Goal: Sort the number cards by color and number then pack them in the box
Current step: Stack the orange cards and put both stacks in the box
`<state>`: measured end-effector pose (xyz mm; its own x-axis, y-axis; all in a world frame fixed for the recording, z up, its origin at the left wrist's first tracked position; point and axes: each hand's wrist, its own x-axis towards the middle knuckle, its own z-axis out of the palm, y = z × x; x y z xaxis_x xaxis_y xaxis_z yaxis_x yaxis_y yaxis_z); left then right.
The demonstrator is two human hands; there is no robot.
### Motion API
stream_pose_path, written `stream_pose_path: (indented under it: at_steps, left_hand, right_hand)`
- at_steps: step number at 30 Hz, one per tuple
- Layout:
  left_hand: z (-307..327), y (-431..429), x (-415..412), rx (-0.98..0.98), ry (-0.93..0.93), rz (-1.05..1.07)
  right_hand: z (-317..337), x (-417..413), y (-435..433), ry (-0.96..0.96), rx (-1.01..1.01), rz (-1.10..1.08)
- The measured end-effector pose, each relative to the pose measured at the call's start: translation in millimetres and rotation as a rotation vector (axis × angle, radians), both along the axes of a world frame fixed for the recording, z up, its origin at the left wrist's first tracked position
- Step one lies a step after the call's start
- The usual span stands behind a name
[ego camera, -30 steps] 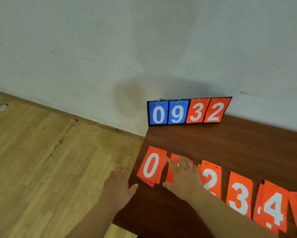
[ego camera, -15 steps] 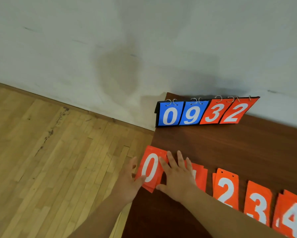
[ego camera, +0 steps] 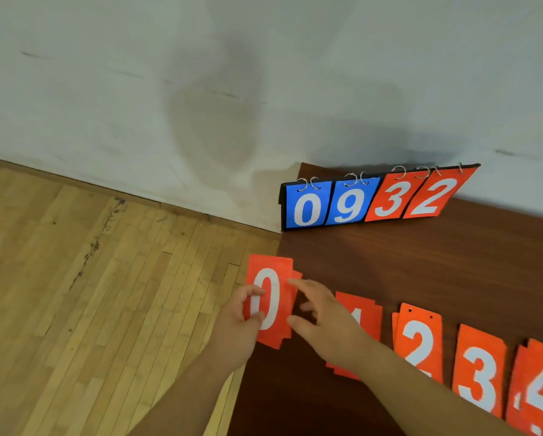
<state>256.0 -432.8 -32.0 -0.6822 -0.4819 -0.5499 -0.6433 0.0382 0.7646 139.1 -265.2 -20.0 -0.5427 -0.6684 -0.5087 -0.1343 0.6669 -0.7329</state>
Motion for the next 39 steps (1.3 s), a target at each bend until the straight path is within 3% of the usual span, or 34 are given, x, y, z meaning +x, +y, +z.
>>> stream_pose_path:
  at_steps: [2,8,14,18,23,39]
  left_hand:
    - [12.2,16.4,-7.0,0.027,0.006,-0.077]
    - [17.4,78.0,-31.4,0.046,-0.023,-0.19]
    - [-5.3,140.2,-52.0,-0.331,-0.3,-0.31]
    - [-6.1,182.9,-69.6,-0.515,-0.413,-0.375]
    - [-12.3,204.2,-72.2,-0.515,-0.476,-0.278]
    - [3.2,235.3,-44.9,-0.443,-0.267,-0.003]
  right_hand:
    - [6.7,3.4,11.7,-0.154,-0.105,-0.178]
    - [10.4,4.2,76.7,-0.025,-0.033,-0.52]
    - [16.5,4.9,183.2,0.132,0.23,-0.621]
    - [19.0,7.2,236.4,0.127,0.246,-0.709]
    - [16.8,2.4,280.8,0.1,0.243,-0.716]
    - [36.3,-30.1,356.1,0.022,0.071,-0.671]
